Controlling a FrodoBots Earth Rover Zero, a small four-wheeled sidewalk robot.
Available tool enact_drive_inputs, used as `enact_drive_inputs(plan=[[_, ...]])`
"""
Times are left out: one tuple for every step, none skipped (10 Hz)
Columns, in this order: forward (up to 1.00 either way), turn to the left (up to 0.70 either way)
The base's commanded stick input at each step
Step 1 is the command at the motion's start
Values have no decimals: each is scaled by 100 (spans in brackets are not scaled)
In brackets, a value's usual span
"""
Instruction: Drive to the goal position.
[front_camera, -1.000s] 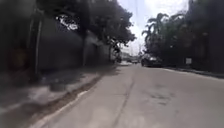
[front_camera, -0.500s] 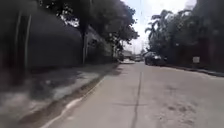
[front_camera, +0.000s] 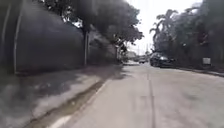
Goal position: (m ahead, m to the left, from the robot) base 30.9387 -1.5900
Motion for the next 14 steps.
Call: enact_drive_inputs(plan=[[100, -40], [100, -40], [100, -40], [100, -40], [100, -40], [100, -40], [100, -40], [100, -40], [100, -34], [100, 0], [100, 0], [100, 0], [100, 0], [100, 0]])
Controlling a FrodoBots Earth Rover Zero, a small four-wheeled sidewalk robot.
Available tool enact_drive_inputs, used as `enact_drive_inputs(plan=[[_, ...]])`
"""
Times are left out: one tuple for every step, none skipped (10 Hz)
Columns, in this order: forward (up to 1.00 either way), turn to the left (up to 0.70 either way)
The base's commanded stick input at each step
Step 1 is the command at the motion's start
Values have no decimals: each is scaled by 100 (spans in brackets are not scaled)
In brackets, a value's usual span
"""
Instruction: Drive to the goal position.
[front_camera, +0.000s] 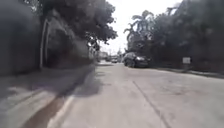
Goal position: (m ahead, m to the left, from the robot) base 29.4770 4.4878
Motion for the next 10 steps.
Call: enact_drive_inputs(plan=[[100, -5], [100, -32], [100, -40], [100, -40], [100, -40], [100, -40], [100, -33], [100, -13], [100, 0], [100, 0]])
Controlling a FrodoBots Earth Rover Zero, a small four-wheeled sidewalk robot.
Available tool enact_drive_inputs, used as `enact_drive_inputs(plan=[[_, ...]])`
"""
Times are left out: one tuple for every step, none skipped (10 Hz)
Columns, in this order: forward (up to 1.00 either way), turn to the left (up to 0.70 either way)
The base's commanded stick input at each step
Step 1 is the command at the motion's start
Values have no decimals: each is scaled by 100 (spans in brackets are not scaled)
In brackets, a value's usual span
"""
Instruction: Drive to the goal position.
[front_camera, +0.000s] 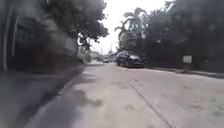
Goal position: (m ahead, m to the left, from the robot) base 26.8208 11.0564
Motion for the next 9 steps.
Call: enact_drive_inputs(plan=[[100, 0], [100, 0], [100, 0], [100, 0], [100, 0], [100, 0], [100, 0], [100, 0], [100, 0]])
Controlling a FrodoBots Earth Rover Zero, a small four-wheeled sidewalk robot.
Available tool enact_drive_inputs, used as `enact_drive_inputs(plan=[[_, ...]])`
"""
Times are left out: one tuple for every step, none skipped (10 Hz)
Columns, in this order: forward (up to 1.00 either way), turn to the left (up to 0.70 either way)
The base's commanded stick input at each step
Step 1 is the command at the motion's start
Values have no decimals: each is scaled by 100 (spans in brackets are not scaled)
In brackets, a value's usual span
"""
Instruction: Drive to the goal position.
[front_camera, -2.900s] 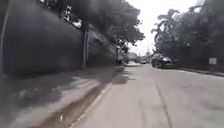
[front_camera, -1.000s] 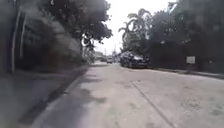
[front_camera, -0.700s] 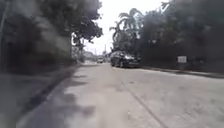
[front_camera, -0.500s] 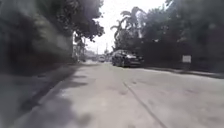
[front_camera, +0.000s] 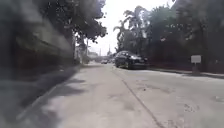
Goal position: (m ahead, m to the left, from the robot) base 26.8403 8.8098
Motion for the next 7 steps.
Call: enact_drive_inputs(plan=[[100, 0], [100, 0], [100, 0], [100, 0], [100, 0], [100, 0], [100, 0]])
